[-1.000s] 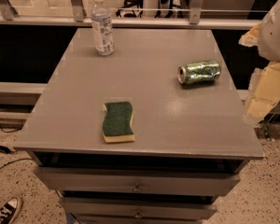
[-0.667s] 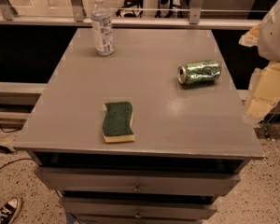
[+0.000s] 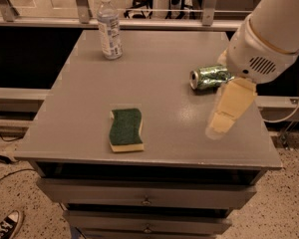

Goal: Move sponge near blue plastic bottle

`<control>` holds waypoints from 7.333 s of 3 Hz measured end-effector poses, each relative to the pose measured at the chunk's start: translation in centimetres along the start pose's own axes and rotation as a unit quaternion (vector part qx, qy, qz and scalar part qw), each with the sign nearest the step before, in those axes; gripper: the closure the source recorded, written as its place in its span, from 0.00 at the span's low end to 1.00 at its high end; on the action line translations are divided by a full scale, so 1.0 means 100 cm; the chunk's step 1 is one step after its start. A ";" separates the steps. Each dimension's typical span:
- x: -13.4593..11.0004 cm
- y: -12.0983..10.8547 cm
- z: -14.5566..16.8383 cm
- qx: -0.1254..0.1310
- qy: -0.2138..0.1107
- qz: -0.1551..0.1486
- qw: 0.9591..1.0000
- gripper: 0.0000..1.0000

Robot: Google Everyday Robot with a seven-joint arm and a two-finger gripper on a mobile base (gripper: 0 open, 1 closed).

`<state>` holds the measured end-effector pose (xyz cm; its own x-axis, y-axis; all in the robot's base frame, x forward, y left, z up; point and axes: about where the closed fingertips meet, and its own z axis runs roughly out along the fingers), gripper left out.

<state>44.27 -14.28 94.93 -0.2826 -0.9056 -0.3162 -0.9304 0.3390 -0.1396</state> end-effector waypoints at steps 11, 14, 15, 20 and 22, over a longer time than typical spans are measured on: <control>-0.164 -0.001 0.099 0.053 -0.154 0.056 0.985 1.00; -0.189 -0.104 0.135 0.126 -0.240 0.115 0.956 1.00; -0.205 -0.162 0.149 0.157 -0.279 0.137 0.937 1.00; -0.232 -0.254 0.201 0.172 -0.309 0.212 0.911 0.61; -0.240 -0.254 0.209 0.164 -0.310 0.215 0.911 0.08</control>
Offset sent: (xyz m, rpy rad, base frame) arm -0.0064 0.0445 -0.0172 0.0817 0.0571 -0.0216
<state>79.56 4.14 86.42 -0.3236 -0.3868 -0.8635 -0.6160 0.7788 -0.1180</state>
